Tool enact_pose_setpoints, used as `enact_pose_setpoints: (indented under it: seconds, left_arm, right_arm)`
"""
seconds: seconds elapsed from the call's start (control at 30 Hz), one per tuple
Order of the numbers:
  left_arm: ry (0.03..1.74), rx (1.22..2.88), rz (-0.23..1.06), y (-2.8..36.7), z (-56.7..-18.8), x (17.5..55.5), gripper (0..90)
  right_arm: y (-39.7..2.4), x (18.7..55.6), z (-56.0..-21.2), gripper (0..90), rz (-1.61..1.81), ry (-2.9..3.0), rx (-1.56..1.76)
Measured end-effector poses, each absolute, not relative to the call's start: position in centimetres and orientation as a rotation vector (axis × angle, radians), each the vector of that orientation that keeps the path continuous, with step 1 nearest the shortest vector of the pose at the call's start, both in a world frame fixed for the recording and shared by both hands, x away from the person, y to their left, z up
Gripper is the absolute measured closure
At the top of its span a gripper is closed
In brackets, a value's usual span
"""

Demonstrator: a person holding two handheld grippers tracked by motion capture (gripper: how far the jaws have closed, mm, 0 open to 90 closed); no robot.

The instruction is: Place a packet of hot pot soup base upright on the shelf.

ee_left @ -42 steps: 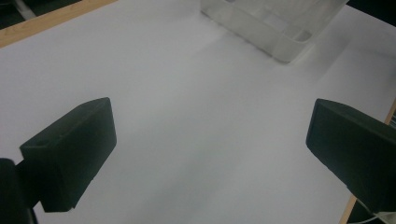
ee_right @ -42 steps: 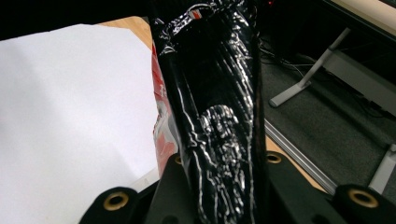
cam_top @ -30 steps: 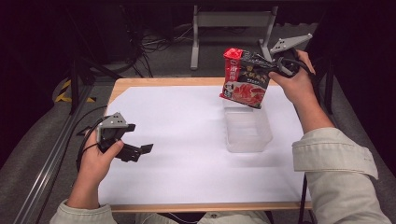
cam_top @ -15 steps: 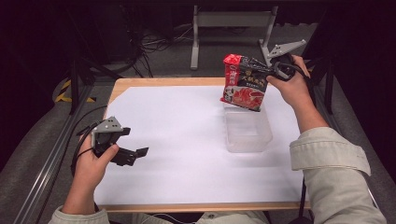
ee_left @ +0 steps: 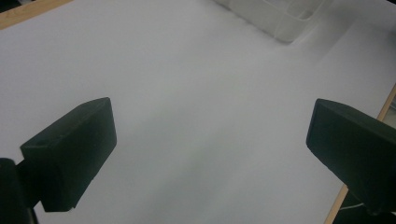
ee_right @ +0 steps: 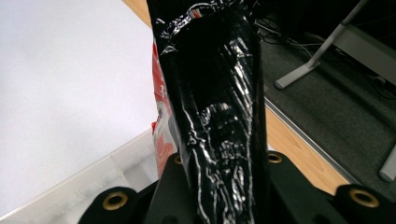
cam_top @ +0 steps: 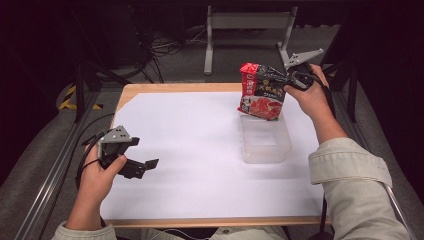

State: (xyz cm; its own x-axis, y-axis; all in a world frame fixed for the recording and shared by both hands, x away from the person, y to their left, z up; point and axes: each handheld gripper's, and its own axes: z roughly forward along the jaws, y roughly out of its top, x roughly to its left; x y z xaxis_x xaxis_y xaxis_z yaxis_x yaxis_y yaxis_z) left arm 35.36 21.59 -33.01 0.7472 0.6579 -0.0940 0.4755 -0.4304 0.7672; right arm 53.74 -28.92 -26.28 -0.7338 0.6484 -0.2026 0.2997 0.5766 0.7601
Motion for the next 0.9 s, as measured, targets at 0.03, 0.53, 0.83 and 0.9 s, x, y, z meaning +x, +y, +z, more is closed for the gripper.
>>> enact_pose_setpoints:
  seconds: [0.03,0.53,0.83,0.9]
  left_arm:
    - [0.850,2.108,0.278,21.6,-33.0,35.4,2.5]
    - [0.856,2.115,0.269,21.7,-33.3,35.6,2.5]
    - [0.849,2.130,0.258,21.7,-33.5,35.7,2.5]
    - [0.856,2.129,0.250,21.6,-33.5,35.7,2.5]
  right_arm:
    - [-28.9,53.8,-26.6,82.7,1.004,2.345,0.766]
    - [-28.8,54.2,-29.2,81.6,0.996,2.368,0.792]
    - [-29.9,54.3,-30.7,80.2,1.047,2.369,0.882]
    - [-30.3,54.2,-30.9,80.1,1.061,2.367,0.896]
